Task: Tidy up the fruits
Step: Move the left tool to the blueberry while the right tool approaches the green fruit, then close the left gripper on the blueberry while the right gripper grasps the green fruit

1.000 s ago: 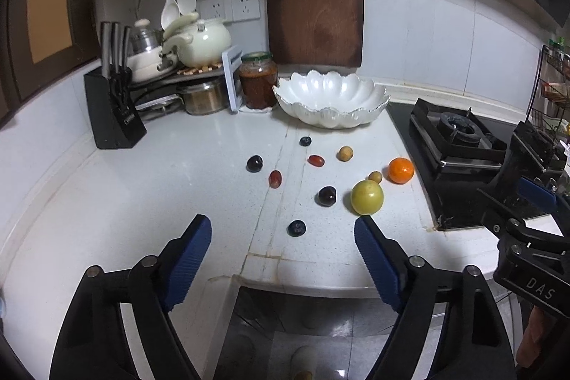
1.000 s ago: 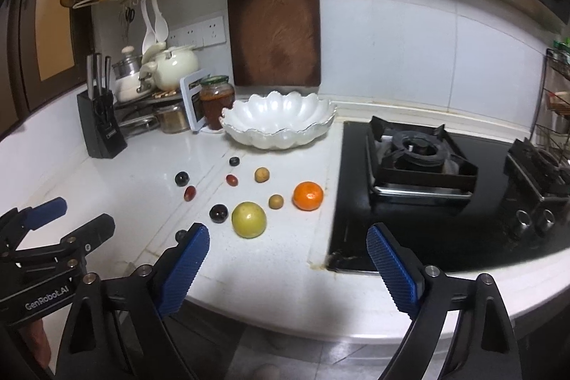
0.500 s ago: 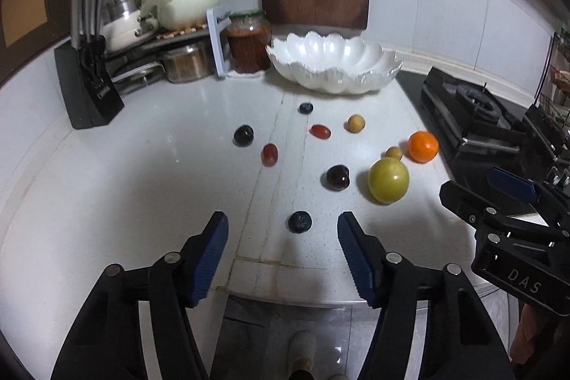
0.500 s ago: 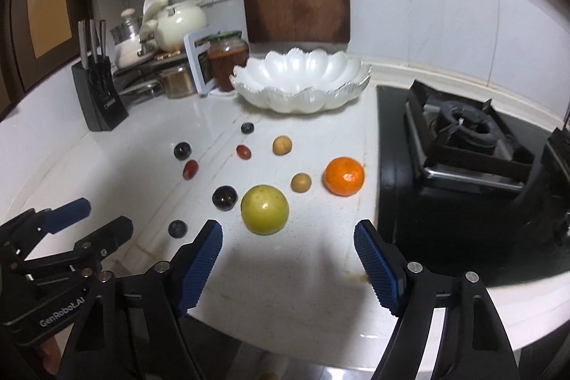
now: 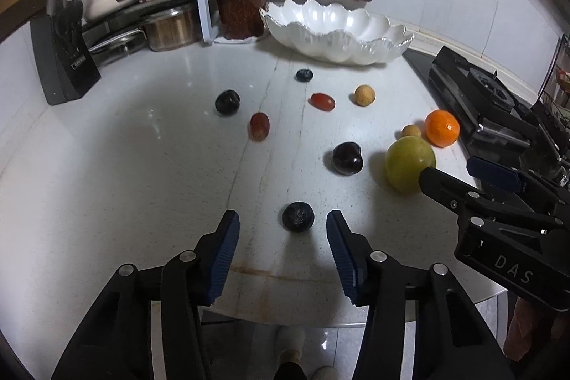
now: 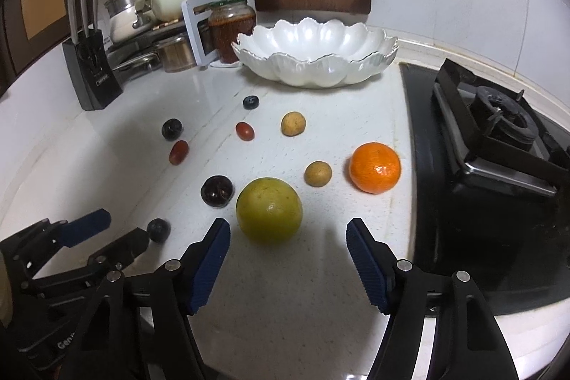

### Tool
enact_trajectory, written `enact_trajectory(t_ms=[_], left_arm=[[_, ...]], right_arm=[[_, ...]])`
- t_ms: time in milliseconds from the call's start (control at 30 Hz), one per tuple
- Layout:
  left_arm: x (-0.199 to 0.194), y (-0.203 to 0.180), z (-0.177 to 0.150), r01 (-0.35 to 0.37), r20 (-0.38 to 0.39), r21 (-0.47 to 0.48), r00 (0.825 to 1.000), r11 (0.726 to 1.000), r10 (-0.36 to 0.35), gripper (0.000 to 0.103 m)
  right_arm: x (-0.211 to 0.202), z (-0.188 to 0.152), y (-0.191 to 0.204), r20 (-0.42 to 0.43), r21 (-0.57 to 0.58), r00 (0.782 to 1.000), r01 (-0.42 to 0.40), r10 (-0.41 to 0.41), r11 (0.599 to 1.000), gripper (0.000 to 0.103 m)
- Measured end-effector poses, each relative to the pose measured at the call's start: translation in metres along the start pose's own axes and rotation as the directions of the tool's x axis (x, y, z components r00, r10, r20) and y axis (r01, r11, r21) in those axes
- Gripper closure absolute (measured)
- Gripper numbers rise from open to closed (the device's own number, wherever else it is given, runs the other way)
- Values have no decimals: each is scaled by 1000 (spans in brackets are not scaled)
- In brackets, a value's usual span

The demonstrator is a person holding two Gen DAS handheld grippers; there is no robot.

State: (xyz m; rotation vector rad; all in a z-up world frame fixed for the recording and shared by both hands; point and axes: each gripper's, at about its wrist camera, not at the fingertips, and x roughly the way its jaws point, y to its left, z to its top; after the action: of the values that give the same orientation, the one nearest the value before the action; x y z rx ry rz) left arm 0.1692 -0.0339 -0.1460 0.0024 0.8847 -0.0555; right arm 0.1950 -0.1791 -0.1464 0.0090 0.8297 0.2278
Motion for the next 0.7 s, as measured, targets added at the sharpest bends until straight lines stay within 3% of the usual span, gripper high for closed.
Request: enact_trajectory(t_ms=[433, 567, 700], left_arm=[[20, -3, 2, 26, -40, 20, 999, 999, -25, 64], [25, -2, 3, 41, -55, 10, 998, 999, -41, 76], [27, -3, 3, 55, -57, 7, 997, 998, -54, 80]], right_arm=[[24, 2, 5, -48, -1, 999, -22, 22, 1000, 44], [27, 2, 5, -53, -3, 998, -21, 21, 1000, 47], [31, 3, 7, -60, -12, 998, -34, 33, 999, 51]])
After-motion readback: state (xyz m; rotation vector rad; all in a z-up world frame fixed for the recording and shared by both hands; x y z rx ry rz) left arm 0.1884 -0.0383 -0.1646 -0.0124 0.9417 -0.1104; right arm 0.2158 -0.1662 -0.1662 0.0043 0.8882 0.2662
